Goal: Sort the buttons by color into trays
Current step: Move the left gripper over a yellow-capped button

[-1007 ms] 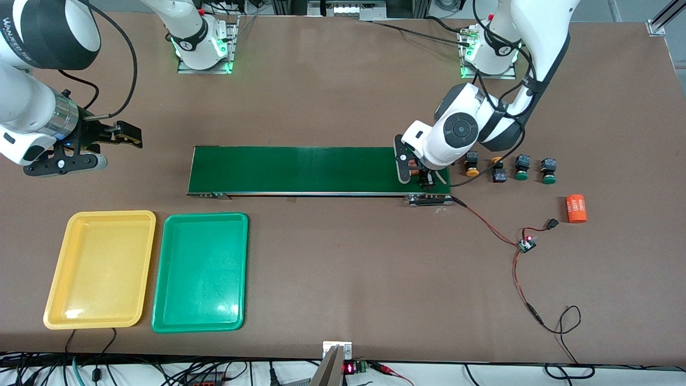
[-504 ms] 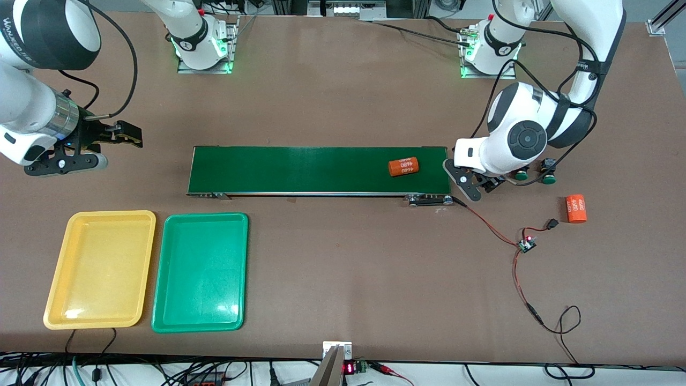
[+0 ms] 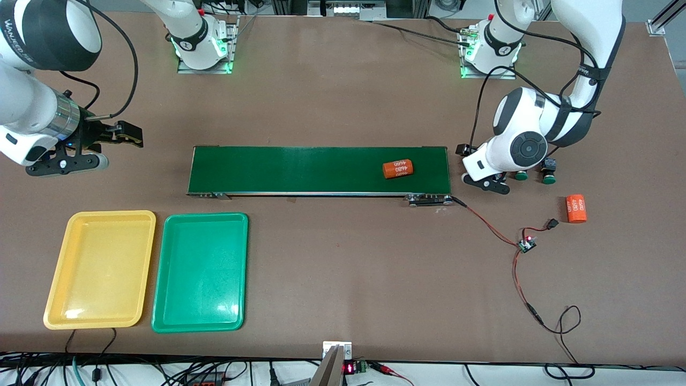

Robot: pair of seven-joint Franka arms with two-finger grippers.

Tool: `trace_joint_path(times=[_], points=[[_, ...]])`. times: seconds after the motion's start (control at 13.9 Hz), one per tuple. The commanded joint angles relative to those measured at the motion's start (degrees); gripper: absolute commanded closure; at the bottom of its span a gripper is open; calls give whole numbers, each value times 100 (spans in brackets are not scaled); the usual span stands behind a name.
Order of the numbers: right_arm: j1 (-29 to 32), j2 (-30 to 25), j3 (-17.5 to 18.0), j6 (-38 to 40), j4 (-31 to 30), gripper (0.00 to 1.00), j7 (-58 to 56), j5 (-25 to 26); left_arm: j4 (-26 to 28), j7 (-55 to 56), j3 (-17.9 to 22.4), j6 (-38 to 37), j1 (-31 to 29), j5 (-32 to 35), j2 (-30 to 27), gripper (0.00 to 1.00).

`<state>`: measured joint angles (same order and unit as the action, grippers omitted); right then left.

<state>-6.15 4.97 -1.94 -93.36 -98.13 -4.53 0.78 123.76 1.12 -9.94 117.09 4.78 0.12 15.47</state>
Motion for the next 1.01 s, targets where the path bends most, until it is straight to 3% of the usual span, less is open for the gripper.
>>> trace_joint_path(times=[0.0,0.29,0.94], points=[[18,-14,9,28,-22,0,-40,-25,174,64,106,-72,15,50,-123,0],[35,-14,9,19,-22,0,-40,-25,517,265,98,225,-29,50,-167,0],[35,21,1,28,-13,0,-39,-165,1713,564,106,2712,32,67,52,0]])
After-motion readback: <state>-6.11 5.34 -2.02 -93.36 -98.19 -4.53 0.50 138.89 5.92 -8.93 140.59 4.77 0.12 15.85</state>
